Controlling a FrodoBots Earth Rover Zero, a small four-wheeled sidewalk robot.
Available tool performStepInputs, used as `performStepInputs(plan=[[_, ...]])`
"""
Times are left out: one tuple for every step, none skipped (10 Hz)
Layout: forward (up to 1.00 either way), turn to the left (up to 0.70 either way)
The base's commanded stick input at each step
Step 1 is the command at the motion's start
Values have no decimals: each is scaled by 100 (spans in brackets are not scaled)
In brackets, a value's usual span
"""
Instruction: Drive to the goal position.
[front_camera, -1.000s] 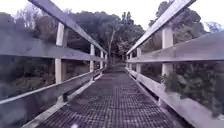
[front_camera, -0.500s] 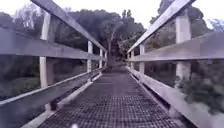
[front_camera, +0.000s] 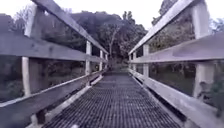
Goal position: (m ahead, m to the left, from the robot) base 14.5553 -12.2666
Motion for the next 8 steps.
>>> performStepInputs(plan=[[70,0],[70,0],[70,0],[70,0],[70,0],[70,0],[70,0],[70,0]])
